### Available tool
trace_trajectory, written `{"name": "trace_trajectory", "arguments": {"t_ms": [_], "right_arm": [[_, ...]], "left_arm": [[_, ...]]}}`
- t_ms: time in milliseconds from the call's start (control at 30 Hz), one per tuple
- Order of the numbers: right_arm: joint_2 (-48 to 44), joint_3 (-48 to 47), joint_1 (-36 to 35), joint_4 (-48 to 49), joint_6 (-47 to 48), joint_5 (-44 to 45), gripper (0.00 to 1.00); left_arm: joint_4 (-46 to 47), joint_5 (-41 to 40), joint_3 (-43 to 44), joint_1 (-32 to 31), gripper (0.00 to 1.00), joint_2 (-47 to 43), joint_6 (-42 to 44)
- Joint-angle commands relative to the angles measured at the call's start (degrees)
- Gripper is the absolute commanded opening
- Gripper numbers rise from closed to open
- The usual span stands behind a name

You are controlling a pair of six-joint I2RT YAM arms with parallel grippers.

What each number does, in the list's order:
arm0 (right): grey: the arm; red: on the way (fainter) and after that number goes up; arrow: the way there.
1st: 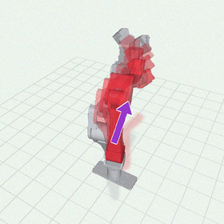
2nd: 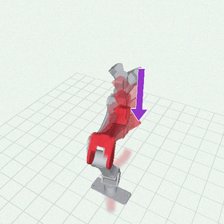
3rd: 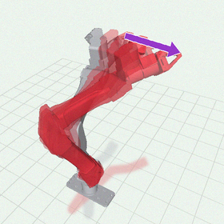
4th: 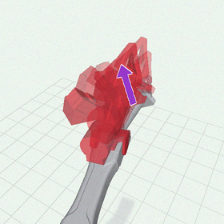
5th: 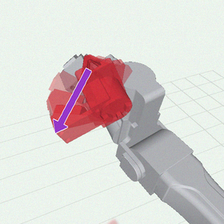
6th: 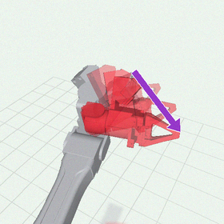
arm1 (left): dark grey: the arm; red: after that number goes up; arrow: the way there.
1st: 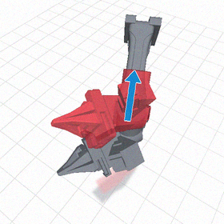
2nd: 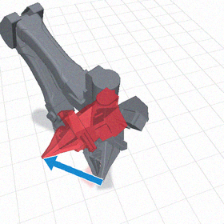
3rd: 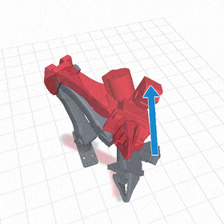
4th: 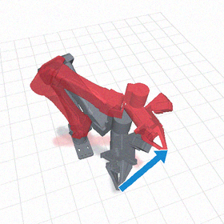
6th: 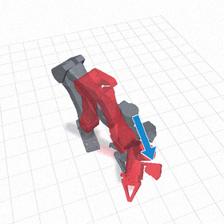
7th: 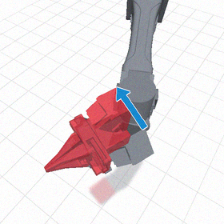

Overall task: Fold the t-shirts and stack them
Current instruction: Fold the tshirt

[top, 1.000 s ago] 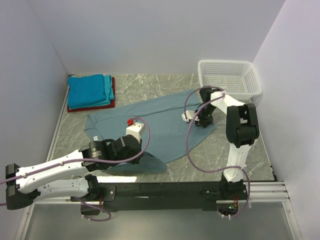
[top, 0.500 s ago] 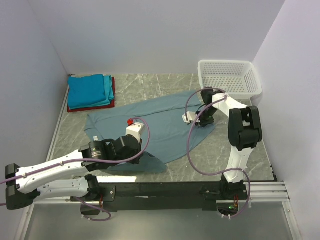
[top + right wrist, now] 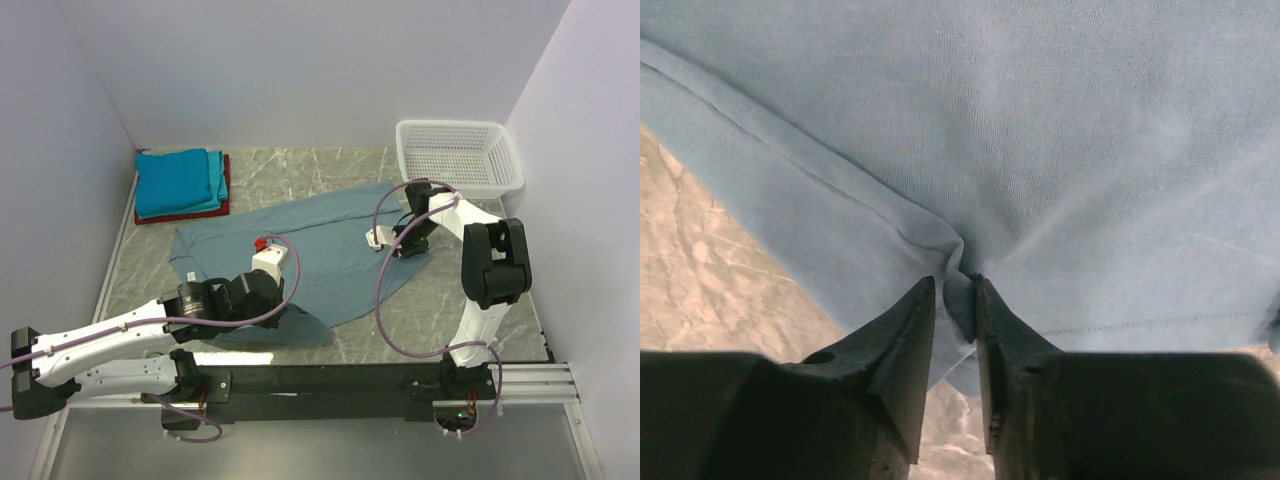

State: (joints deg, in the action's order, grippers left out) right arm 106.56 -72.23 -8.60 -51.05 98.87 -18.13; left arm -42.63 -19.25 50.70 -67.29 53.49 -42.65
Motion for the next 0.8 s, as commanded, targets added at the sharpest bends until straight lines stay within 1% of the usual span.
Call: {"name": "trace_trajectory", "arguments": {"t_ms": [0,33,67,167,267,467,767], "right_arm": [[-1.4,0.2,0.3,1.0,-0.5,-1.7,0.29],[-1.4,0.2,0.3,0.8,-0.6,-1.9,0.27],[-1.4,0.2,0.2,0.8,-0.7,-1.8,0.22],[-2.0,0.2,0.3,0.2,-0.7,-1.9,0.14],[-3.5,0.3,1.1,0.2,-0.8,-3.0,0.09],[-7.3,1.3,3.9,-0.5,-0.4,-5.3,0.05],[-11.7,6.5,6.8,-0.9,0.1,-7.4,0.00]], "left_arm": [[1.8,0.9,0.1,0.2,0.01,-0.6,0.1],[1.7,0.9,0.3,0.3,0.01,-0.4,0.1],[1.7,0.9,0.3,0.3,0.01,-0.3,0.2],[1.6,0.6,0.6,0.3,0.01,-0.1,0.5],[1.5,0.0,0.8,0.3,0.00,-0.1,0.6],[1.8,-0.9,1.4,0.4,0.01,-0.2,1.5],[1.1,-2.9,4.0,0.9,0.01,0.5,3.4]]}}
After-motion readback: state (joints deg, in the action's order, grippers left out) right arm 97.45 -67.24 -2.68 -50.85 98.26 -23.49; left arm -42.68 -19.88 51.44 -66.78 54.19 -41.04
